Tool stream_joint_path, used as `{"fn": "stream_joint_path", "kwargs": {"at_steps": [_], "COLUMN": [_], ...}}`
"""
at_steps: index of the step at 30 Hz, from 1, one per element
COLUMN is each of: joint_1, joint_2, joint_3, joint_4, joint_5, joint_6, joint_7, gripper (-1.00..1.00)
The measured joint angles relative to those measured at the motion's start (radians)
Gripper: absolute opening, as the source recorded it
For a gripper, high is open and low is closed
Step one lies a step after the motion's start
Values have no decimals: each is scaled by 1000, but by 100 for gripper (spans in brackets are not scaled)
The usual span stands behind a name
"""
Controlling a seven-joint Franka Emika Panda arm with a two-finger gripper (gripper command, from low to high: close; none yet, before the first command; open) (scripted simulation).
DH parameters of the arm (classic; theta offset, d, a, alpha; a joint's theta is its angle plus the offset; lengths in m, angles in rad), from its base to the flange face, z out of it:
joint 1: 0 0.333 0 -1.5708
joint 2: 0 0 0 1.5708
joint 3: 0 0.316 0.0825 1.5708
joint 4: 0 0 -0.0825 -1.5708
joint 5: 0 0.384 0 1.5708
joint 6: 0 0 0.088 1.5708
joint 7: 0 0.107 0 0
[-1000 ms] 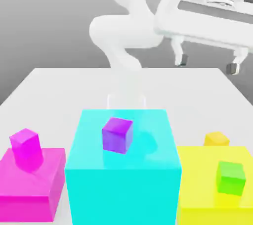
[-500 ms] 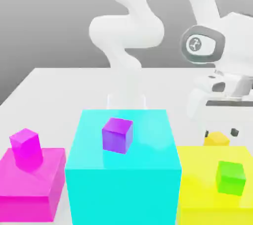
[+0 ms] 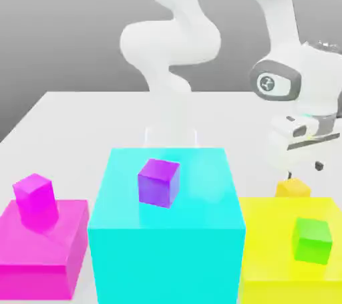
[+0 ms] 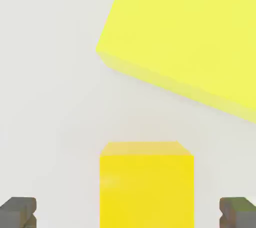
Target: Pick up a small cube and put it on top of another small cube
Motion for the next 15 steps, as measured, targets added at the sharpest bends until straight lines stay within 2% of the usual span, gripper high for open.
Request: {"fn": "stream_joint_path", "kwargs": {"at_steps": [5, 11, 12, 15], "joint_1": [86, 274, 310, 310], "joint_2": [77, 179, 196, 196], "joint_3": [-130, -373, -417, -417], "joint_4": [19, 43, 47, 47], "joint_5": [-182, -412, -448, -449], "joint_6": [43, 102, 113, 115], "joint_7": [132, 303, 330, 331], "gripper": [0, 0, -100, -100]}}
